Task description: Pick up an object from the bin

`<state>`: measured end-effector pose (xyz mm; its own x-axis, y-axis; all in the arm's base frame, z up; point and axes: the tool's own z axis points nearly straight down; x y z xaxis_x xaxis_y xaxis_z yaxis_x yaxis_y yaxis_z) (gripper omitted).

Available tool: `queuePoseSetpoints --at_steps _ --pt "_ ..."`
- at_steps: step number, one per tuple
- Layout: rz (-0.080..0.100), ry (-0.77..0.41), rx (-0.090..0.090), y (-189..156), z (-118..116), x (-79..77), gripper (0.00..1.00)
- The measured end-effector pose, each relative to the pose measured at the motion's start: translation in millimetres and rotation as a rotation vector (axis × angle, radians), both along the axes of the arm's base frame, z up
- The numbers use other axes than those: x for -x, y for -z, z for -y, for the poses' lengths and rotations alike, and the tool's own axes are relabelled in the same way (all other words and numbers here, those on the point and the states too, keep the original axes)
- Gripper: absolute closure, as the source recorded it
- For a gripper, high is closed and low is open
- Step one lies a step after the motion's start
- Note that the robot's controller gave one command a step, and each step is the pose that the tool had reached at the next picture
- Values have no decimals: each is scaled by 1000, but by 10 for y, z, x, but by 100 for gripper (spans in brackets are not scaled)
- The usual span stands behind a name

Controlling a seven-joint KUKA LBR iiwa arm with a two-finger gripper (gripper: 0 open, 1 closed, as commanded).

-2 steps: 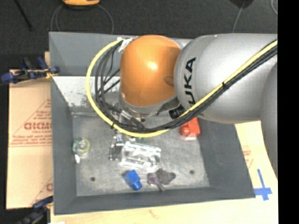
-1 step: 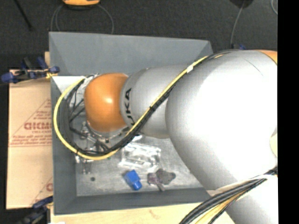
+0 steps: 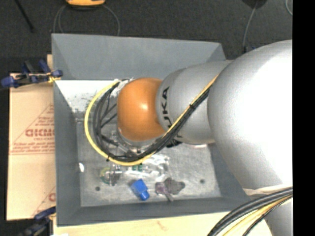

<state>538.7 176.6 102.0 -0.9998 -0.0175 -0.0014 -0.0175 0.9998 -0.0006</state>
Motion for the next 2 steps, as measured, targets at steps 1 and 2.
queuePoseSetpoints --at_steps 1,2 --pt "4 -250 2 9 818 -394 0" --pt "6 -254 -2 187 1218 -437 0"
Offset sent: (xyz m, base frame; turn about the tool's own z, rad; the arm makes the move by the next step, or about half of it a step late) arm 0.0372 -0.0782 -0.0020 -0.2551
